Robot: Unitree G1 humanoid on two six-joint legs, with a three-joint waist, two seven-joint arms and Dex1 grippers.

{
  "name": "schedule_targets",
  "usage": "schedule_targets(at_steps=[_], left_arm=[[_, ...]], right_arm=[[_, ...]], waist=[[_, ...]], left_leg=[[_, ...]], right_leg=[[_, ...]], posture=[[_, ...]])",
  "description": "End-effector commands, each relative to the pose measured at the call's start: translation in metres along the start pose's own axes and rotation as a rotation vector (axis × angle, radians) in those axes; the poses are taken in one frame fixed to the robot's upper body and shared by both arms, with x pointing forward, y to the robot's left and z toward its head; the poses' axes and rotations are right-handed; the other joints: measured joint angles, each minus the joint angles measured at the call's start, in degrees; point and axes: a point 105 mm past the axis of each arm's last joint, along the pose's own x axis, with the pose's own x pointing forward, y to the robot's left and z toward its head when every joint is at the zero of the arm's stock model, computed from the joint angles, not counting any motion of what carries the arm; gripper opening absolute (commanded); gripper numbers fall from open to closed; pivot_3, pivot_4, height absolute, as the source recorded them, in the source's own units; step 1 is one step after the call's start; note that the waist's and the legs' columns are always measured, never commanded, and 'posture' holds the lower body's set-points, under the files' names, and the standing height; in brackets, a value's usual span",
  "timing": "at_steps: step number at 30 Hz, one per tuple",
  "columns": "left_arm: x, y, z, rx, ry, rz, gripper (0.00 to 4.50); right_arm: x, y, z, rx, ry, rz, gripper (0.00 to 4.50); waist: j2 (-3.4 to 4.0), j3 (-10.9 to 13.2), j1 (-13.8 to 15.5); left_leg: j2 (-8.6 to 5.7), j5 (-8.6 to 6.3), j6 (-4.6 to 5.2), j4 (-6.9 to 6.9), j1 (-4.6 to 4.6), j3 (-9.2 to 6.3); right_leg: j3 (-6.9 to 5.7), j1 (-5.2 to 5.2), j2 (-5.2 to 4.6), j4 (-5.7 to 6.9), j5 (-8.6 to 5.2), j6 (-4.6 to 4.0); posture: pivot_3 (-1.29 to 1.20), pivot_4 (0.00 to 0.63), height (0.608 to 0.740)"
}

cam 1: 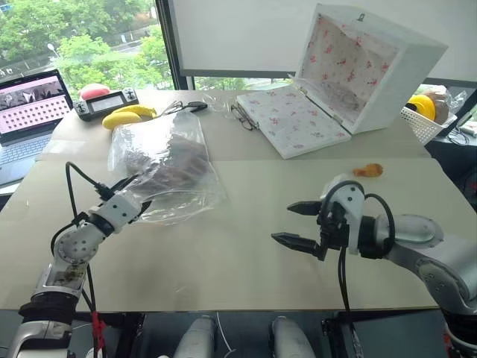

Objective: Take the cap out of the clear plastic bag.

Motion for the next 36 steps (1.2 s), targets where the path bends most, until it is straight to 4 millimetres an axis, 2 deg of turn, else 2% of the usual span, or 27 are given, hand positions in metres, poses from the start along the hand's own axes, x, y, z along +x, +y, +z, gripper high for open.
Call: schedule_targets(at_steps=[1, 4, 6, 10, 13, 17, 21, 23, 27, 30, 34, 36], left_arm=[[0.001, 0.013, 0.013, 0.002, -0.064, 0.043, 1.50], [0.004, 0.011, 0.017, 0.004, -0.082, 0.037, 0.46], [0.006, 0.010, 0.019, -0.003, -0.087, 0.031, 0.06], [0.014, 0.009, 0.028, -0.039, -0.112, 0.016, 0.06], [0.029, 0.008, 0.045, -0.099, -0.141, -0.037, 0.06], [0.052, 0.012, 0.069, -0.158, -0.159, -0.129, 0.06], [0.070, 0.022, 0.095, -0.187, -0.193, -0.169, 0.06], [0.074, 0.021, 0.102, -0.194, -0.191, -0.203, 0.06], [0.080, 0.021, 0.119, -0.198, -0.226, -0.223, 0.06], [0.078, 0.015, 0.128, -0.165, -0.264, -0.248, 0.06], [0.073, 0.001, 0.127, -0.088, -0.286, -0.279, 0.06], [0.072, -0.002, 0.127, -0.093, -0.289, -0.279, 0.06]], right_arm=[[-0.003, -0.002, 0.011, -0.045, -0.041, -0.021, 4.50], [-0.002, -0.002, 0.011, -0.045, -0.044, -0.022, 4.50], [-0.001, -0.001, 0.012, -0.046, -0.046, -0.020, 4.50], [0.001, 0.001, 0.015, -0.049, -0.062, -0.013, 4.50], [0.004, 0.004, 0.026, -0.044, -0.117, 0.011, 4.50], [0.007, -0.002, 0.073, 0.073, -0.368, 0.036, 4.50], [0.018, 0.005, 0.083, 0.099, -0.402, 0.084, 4.50], [0.024, 0.008, 0.086, 0.105, -0.408, 0.103, 4.50], [0.057, 0.013, 0.078, 0.041, -0.330, 0.094, 4.50], [0.092, -0.010, 0.068, -0.164, -0.240, -0.096, 4.50], [0.121, -0.036, 0.072, -0.370, -0.287, -0.281, 4.50], [0.136, -0.045, 0.066, -0.487, -0.270, -0.341, 4.50]], waist=[[0.00, 0.00, 0.03], [0.00, 0.00, 0.03], [0.00, 0.00, 0.02], [0.00, 0.00, 0.04], [-0.01, 0.01, 0.04], [-0.08, 0.06, -0.05], [-0.13, 0.08, -0.11], [-0.13, 0.08, -0.23], [-0.13, 0.08, -1.12], [-0.12, 0.08, -1.87], [-0.12, 0.08, -2.04], [-0.12, 0.08, -2.20]], left_leg=[[0.00, 0.00, 0.00, 0.00, 0.00, 0.00], [0.00, 0.00, 0.00, 0.00, -0.01, 0.00], [0.00, 0.00, 0.00, 0.00, -0.01, 0.00], [0.00, 0.00, 0.00, 0.01, -0.01, 0.00], [0.00, 0.00, 0.00, 0.01, -0.01, 0.00], [0.00, 0.01, 0.01, 0.13, 0.00, -0.05], [0.00, 0.01, 0.01, 0.15, 0.00, -0.11], [-0.01, 0.00, 0.00, 0.11, -0.02, -0.11], [-0.01, 0.00, 0.01, 0.06, -0.05, -0.10], [0.00, 0.00, 0.01, 0.07, -0.06, -0.09], [0.00, 0.04, -0.05, 0.06, -0.11, -0.03], [0.02, 0.04, -0.05, 0.02, -0.13, -0.03]], right_leg=[[0.00, 0.00, 0.00, 0.00, 0.00, 0.00], [0.00, 0.00, 0.00, -0.01, 0.00, -0.01], [0.00, 0.00, 0.00, 0.00, 0.00, -0.01], [0.00, 0.00, 0.00, 0.00, 0.00, -0.01], [0.00, 0.01, 0.00, 0.00, 0.01, -0.01], [-0.01, 0.02, 0.05, 0.11, 0.01, -0.01], [-0.04, 0.07, 0.09, 0.10, 0.02, -0.02], [-0.03, 0.01, 0.09, 0.09, 0.02, -0.03], [-0.01, -0.11, 0.09, 0.19, 0.10, -0.16], [0.01, -0.19, 0.10, 0.25, 0.03, -0.05], [0.09, -0.46, 0.10, 0.42, 0.05, -0.07], [0.11, -0.50, 0.12, 0.44, 0.22, -0.37]], posture=[[0.00, 0.150, 0.740], [0.00, 0.150, 0.740], [0.00, 0.150, 0.740], [0.00, 0.150, 0.740], [0.00, 0.150, 0.740], [0.00, 0.150, 0.740], [0.00, 0.150, 0.740], [0.00, 0.150, 0.740], [0.00, 0.150, 0.740], [0.00, 0.150, 0.740], [0.00, 0.150, 0.740], [0.00, 0.150, 0.740]])
